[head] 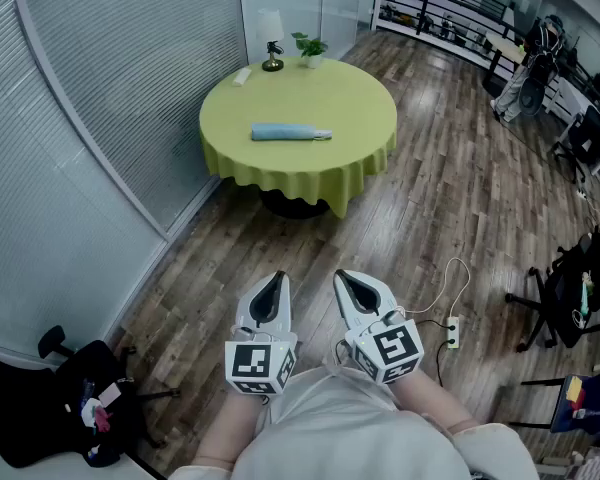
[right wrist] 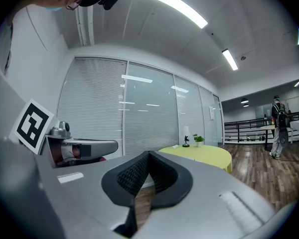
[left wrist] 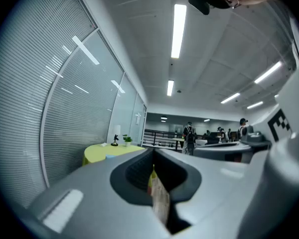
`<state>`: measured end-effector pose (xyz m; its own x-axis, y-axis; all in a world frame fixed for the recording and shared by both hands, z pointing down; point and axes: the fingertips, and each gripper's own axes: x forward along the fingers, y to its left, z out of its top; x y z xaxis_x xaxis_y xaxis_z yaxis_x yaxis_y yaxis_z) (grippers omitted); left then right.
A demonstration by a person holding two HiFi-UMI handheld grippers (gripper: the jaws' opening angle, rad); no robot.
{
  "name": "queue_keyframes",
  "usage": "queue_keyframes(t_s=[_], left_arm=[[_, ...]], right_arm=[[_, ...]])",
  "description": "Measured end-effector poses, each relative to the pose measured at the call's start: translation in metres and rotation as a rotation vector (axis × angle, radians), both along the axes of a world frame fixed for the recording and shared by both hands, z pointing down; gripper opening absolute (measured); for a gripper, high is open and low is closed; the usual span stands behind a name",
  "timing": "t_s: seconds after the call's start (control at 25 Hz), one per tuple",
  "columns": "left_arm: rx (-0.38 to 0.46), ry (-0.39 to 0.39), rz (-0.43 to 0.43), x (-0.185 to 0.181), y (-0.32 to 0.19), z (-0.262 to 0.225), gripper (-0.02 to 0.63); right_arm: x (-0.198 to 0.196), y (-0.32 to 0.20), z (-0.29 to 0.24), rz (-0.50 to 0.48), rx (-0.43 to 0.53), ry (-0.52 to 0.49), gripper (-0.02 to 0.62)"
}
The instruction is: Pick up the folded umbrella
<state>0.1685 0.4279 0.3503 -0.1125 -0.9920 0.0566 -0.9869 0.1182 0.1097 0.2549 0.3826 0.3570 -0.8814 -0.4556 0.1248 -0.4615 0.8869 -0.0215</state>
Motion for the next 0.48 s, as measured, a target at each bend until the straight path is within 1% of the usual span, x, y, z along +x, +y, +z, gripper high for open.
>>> queue_keyframes(t_s=[0.16,0.4,0.48], left_arm=[[0.003,0.003,-0.031,-0.011,-0.005,0.001,0.006],[-0.003,0.018,-0.019,-0.016,-0.005,0.005,0.006],[-0.008,0.030,-0.024,-0.018,-0.006,0.010,0.006]], right_arm=[[-0.005,-0.008,-0.001,0.005,0.006,0.008,-0.002],[-0.014,-0.007,0.004,0.000,0.011,0.024,-0.002],[-0.015,-0.008,0.008,0.012,-0.003,0.020,-0.002]])
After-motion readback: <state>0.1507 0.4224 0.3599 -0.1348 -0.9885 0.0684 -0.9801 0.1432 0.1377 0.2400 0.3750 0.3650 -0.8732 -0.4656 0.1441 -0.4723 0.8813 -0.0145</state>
